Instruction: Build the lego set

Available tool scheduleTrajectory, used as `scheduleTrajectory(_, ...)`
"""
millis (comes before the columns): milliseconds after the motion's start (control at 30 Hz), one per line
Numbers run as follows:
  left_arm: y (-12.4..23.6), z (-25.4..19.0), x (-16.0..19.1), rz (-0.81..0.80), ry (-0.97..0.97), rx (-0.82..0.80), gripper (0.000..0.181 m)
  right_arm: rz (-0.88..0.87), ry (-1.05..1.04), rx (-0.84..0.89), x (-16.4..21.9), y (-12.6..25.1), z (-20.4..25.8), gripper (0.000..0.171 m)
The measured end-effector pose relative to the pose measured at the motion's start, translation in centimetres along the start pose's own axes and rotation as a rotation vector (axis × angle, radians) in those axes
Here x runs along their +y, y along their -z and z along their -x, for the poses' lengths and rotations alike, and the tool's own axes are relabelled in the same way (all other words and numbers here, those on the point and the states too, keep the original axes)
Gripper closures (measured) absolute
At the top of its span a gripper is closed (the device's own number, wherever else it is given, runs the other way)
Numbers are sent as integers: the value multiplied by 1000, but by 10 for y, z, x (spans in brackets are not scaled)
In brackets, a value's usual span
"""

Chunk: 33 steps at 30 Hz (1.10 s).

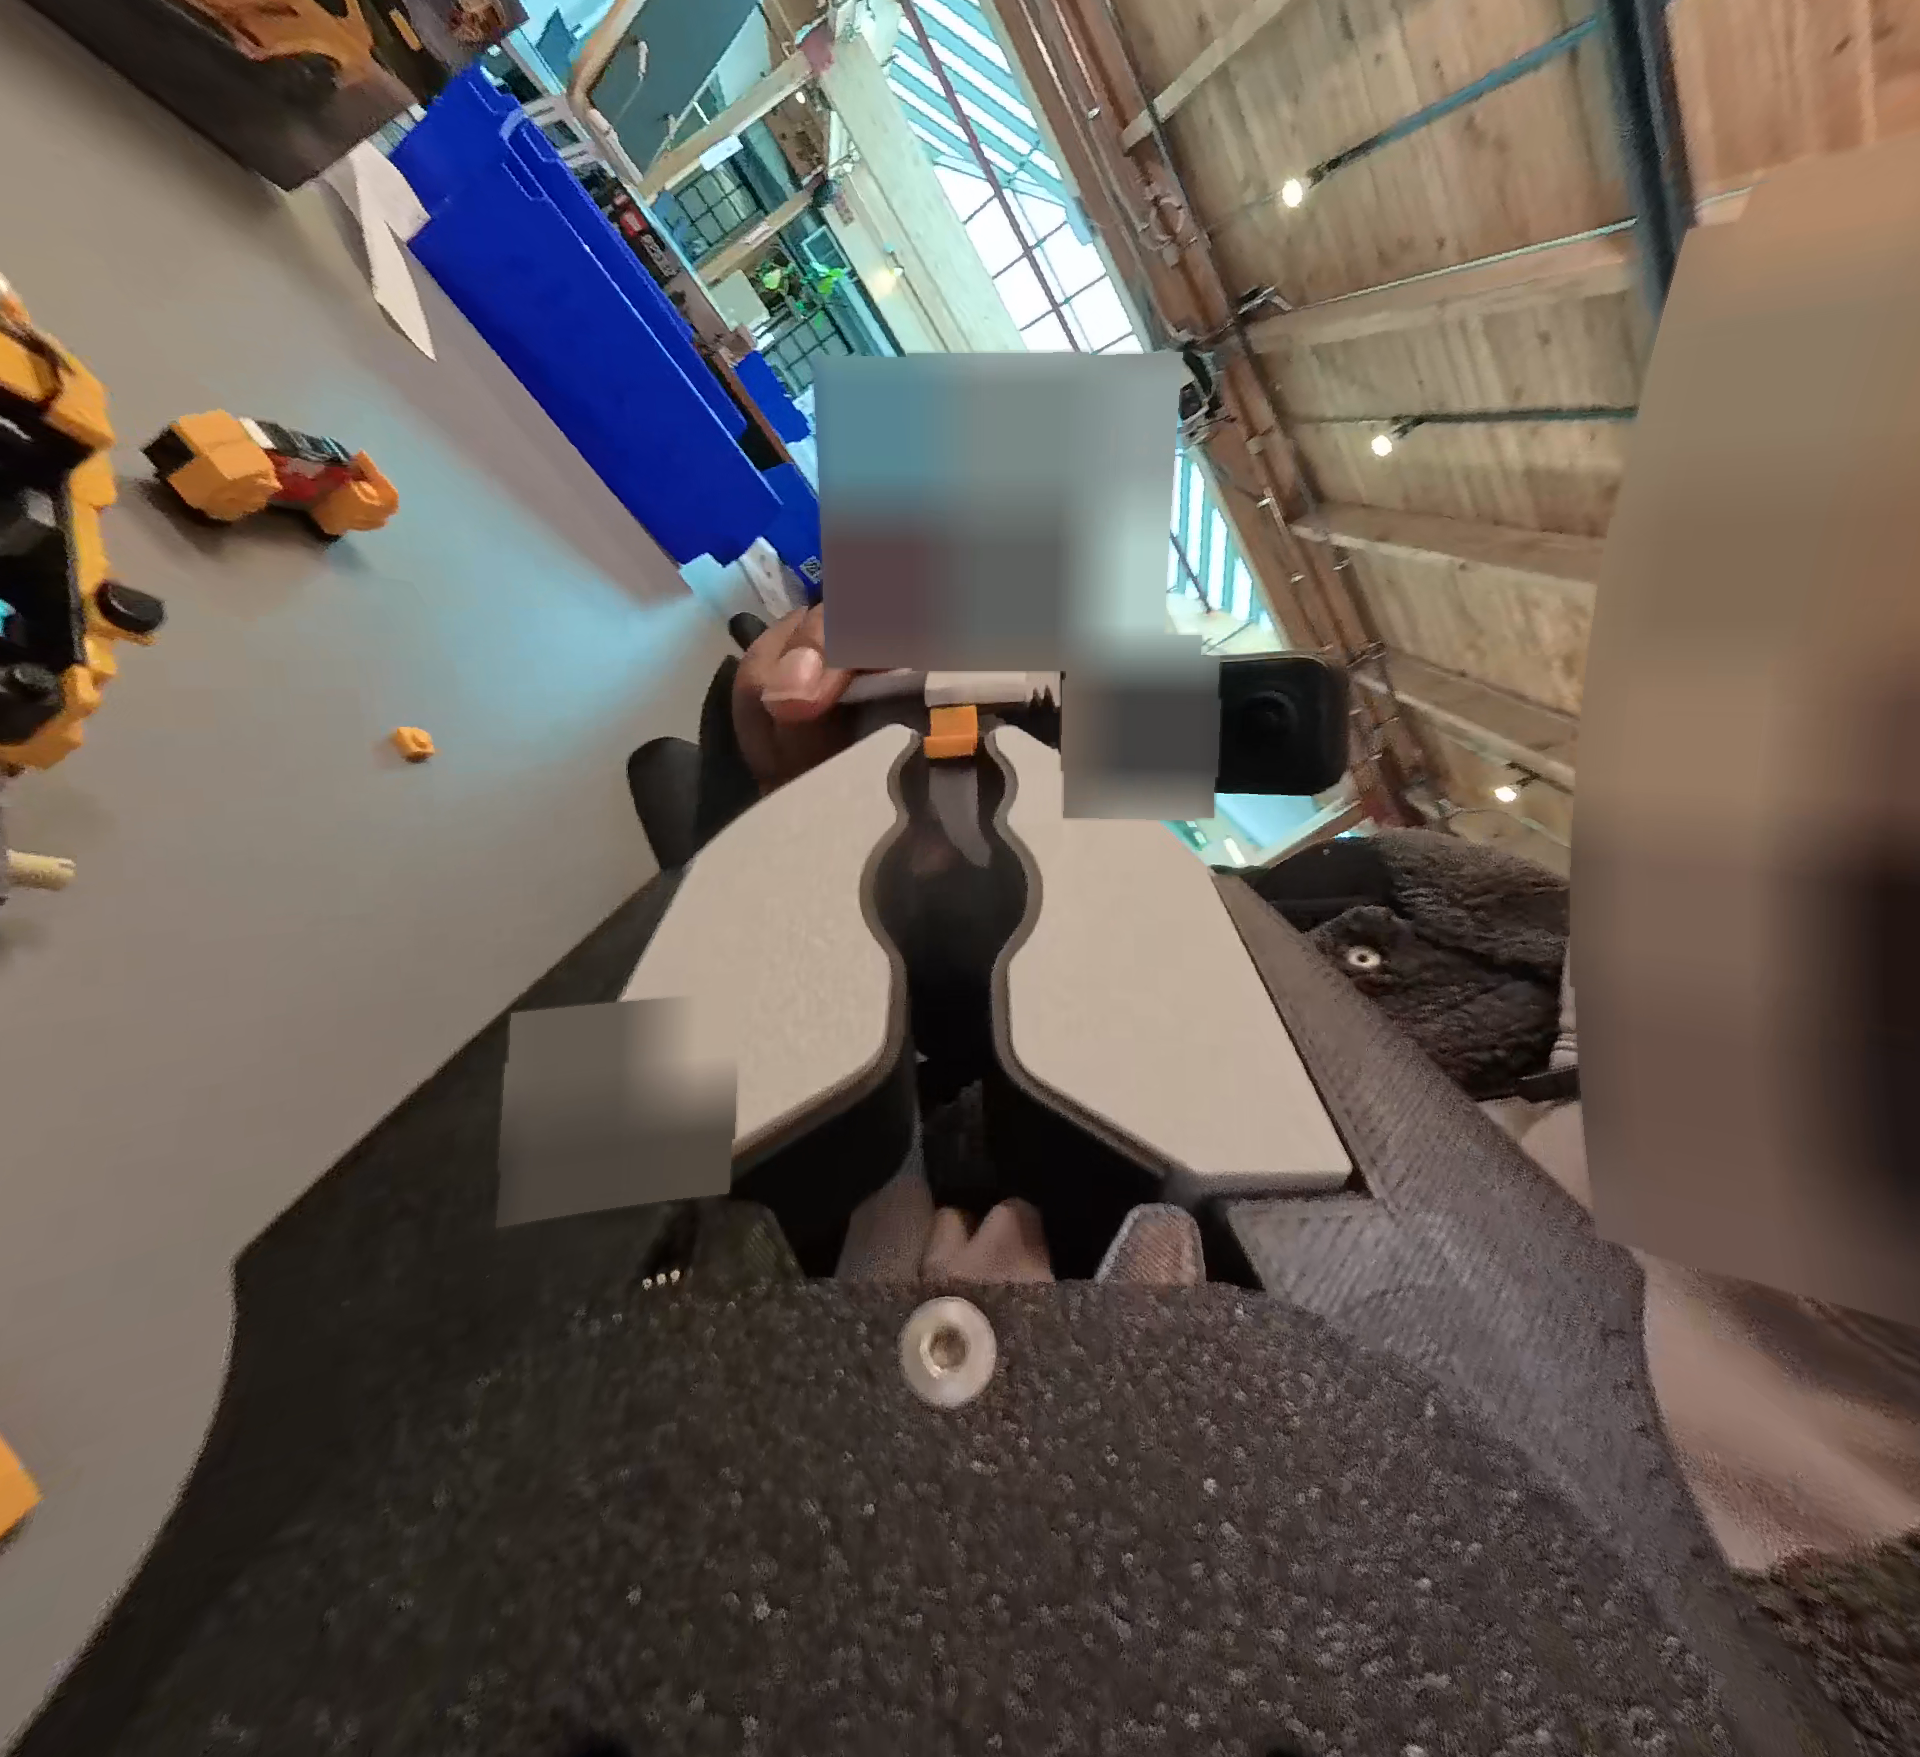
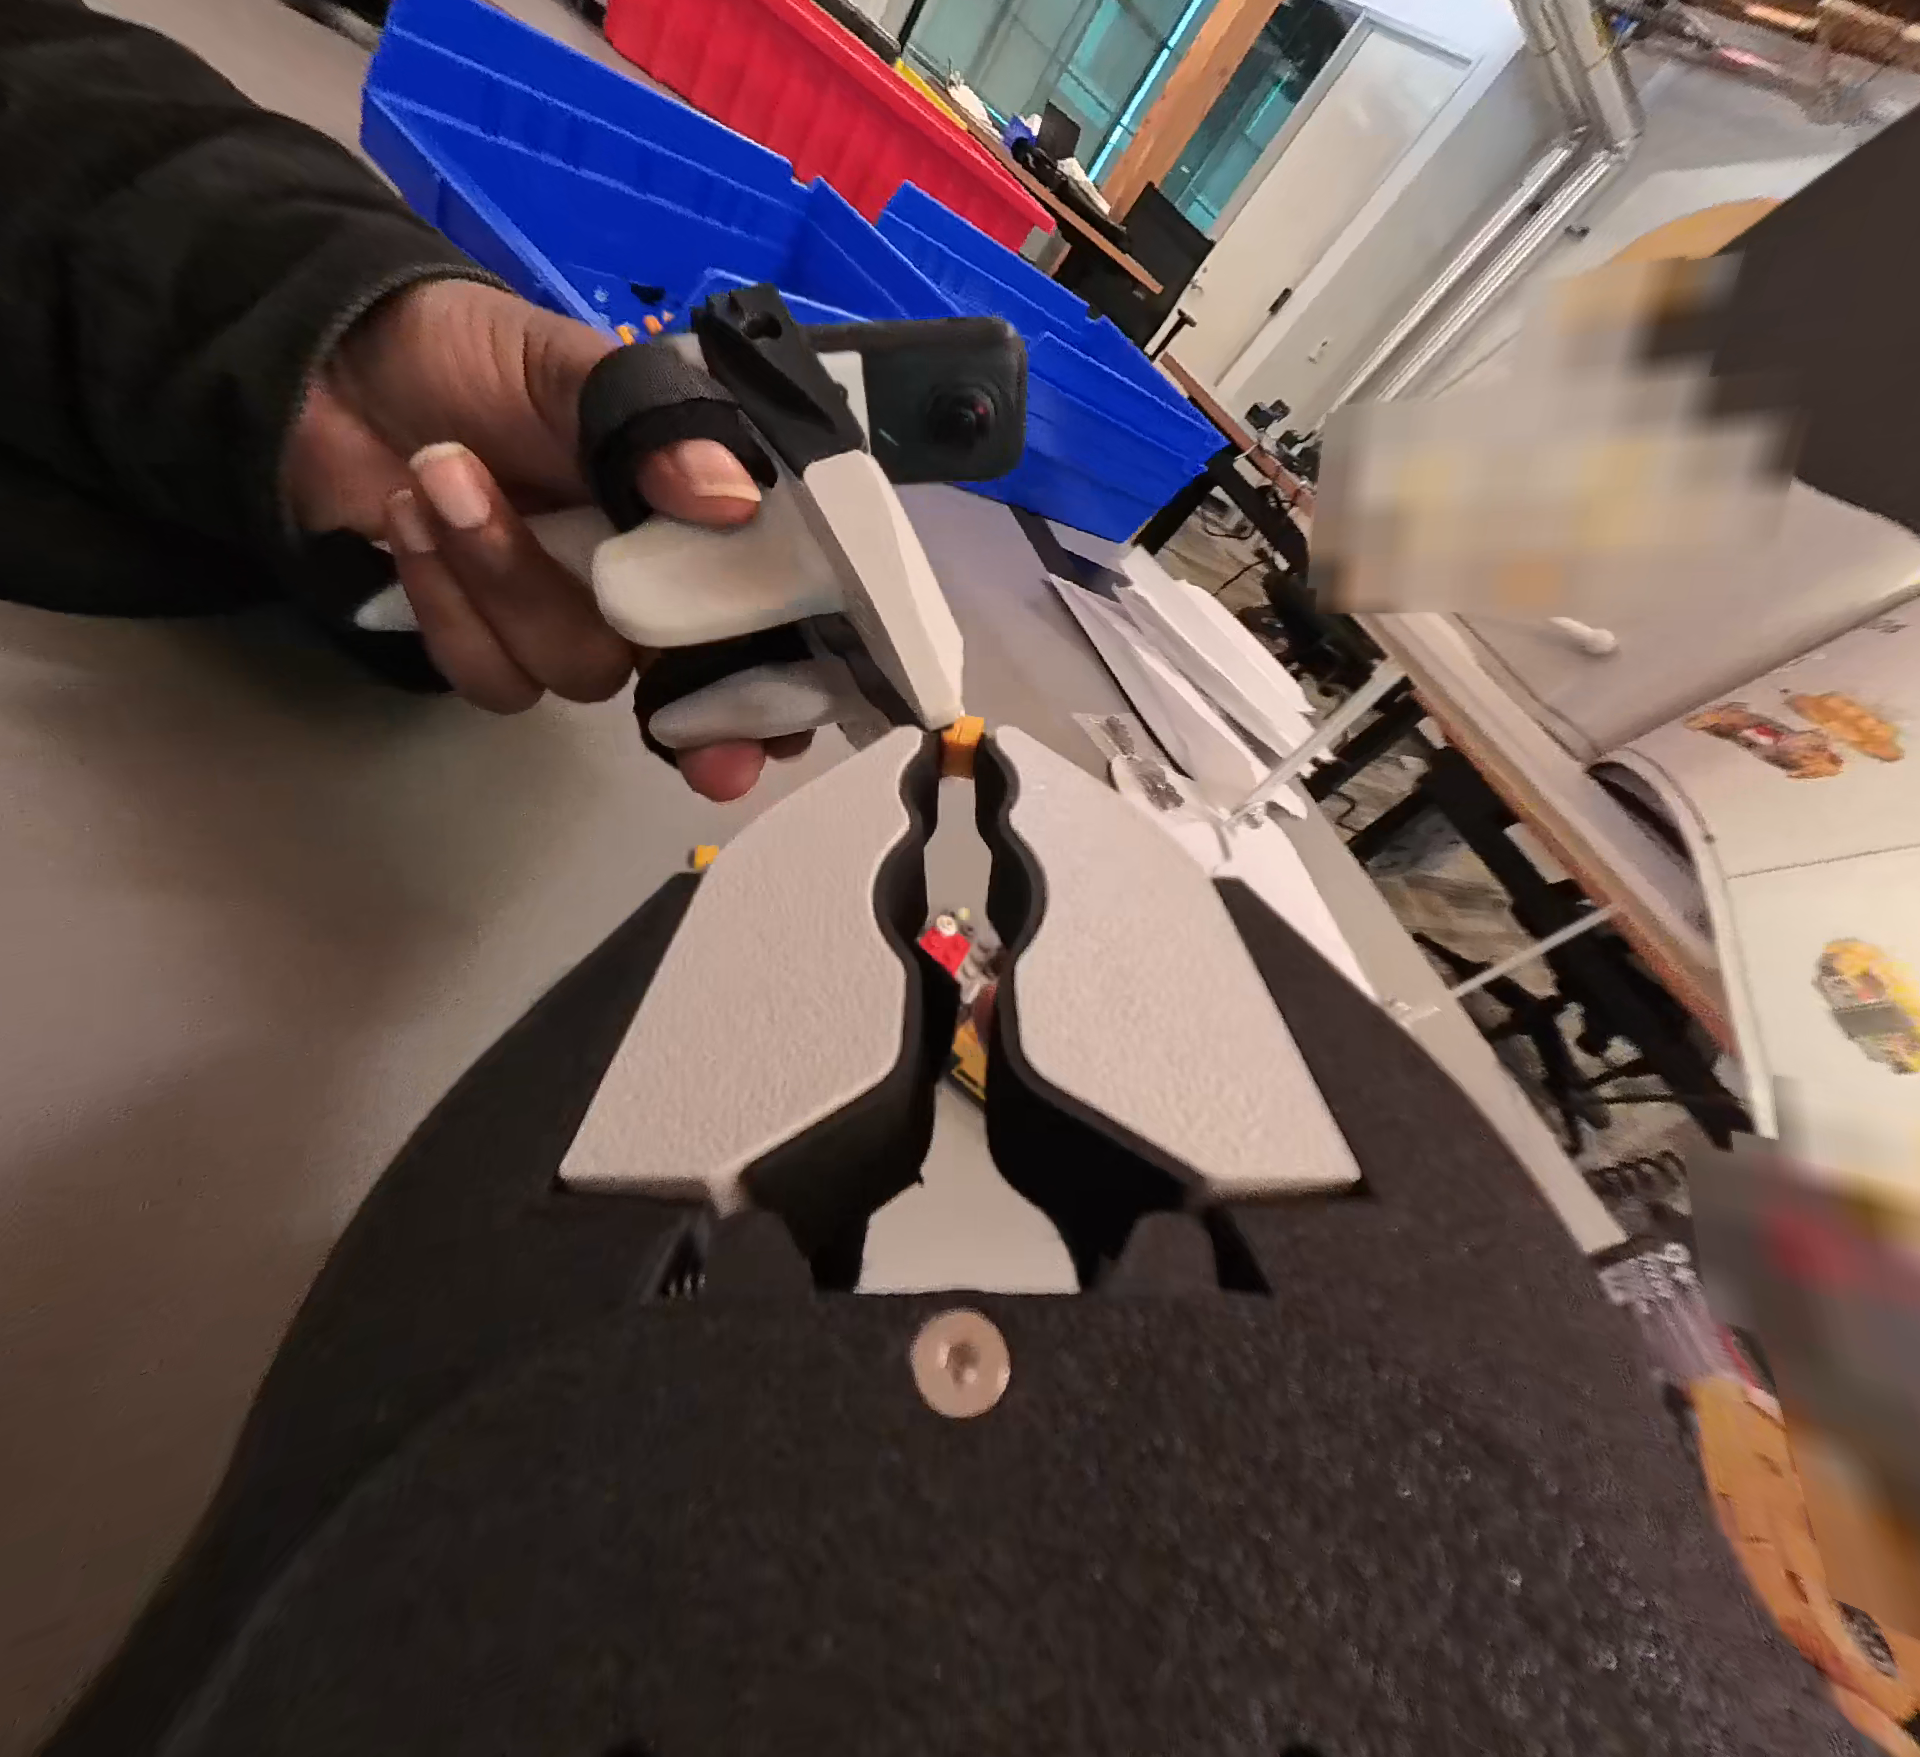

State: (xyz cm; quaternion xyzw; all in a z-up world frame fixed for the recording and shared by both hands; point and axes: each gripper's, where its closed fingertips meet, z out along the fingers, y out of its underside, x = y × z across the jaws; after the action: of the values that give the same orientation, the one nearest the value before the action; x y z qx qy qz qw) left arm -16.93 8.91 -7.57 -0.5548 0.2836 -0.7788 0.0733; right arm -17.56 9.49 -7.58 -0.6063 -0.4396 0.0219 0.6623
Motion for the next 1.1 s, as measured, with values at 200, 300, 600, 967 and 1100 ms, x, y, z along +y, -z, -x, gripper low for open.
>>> scheduleTrajectory(200, 0, 2, 0, -3, -33, -34, 172, 19, 94, 41, 1, -1, -1, 164)
scheduleTrajectory(300, 0, 2, -1, -8, -28, -33, 172, 21, 86, 47, 2, -2, -1, 165)
scheduleTrajectory(600, 0, 0, -7, -52, -77, -30, 169, -9, 32, 87, -1, -3, -7, 165)
scheduleTrajectory(967, 4, 0, -4, 62, -277, -106, 173, -31, 78, 110, 0, -7, -4, 164)
scheduleTrajectory(1100, 5, 1, -1, 108, -346, -139, 173, -36, 100, 101, 1, -8, -2, 164)
